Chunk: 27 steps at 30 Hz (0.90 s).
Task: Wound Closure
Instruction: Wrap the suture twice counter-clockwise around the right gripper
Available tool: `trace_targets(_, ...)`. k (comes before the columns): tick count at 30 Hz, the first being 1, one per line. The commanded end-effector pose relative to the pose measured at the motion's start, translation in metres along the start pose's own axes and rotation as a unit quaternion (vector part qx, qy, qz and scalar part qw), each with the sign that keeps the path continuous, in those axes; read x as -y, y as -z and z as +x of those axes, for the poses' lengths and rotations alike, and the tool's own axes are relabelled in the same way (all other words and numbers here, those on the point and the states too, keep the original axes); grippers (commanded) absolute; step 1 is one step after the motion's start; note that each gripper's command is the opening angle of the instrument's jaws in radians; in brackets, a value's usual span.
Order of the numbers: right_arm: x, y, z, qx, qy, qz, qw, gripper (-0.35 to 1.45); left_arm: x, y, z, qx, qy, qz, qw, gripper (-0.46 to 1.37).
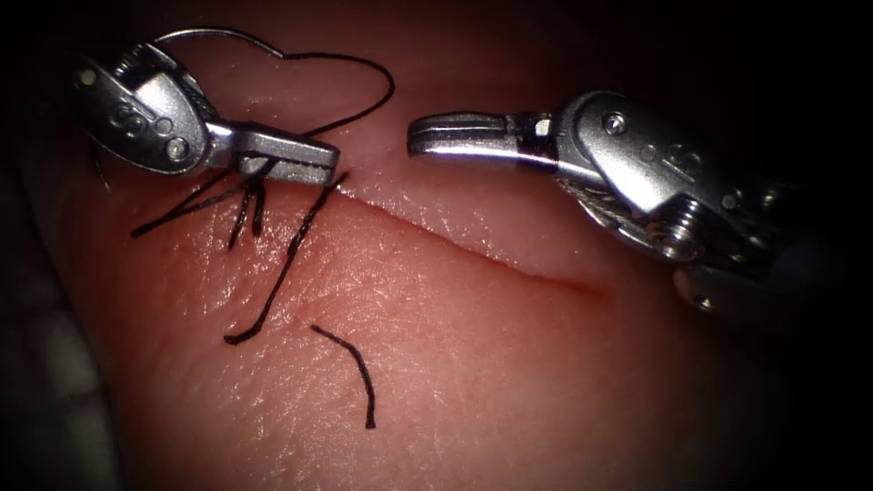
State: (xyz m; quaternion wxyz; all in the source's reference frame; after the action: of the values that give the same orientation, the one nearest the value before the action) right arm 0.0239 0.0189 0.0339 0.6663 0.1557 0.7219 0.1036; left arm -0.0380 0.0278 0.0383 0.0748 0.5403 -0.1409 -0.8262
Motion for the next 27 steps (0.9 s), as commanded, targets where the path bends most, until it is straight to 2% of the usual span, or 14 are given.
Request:
trace_targets(1, 0.0001, -0.0004, -0.0005, 0.001, 0.004, 0.0, 1.0, -0.35, 0.0006, 0.0, -0.0001, 0.0, -0.001, 0.002, 1.0, -0.35)
trace_targets(11, 0.0015, -0.0029, -0.0036, 0.004, -0.001, 0.0, 1.0, -0.35, 0.0048, 0.0002, -0.0007, 0.005, -0.009, 0.029, 0.9995, -0.35)
trace_targets(17, 0.0018, -0.0049, -0.0057, 0.004, -0.005, -0.001, 1.0, -0.35, 0.0059, 0.0004, -0.0006, 0.007, -0.001, 0.049, 0.9988, -0.35)
trace_targets(22, 0.0021, -0.0073, -0.0078, 0.007, -0.004, -0.003, 1.0, -0.35, 0.0062, 0.0004, -0.0006, 0.03, 0.001, 0.071, 0.997, -0.35)
trace_targets(27, 0.0018, -0.0101, -0.0091, 0.006, -0.012, -0.013, 1.0, -0.35, 0.0061, 0.0006, -0.0005, 0.065, 0.018, 0.078, 0.9946, -0.35)
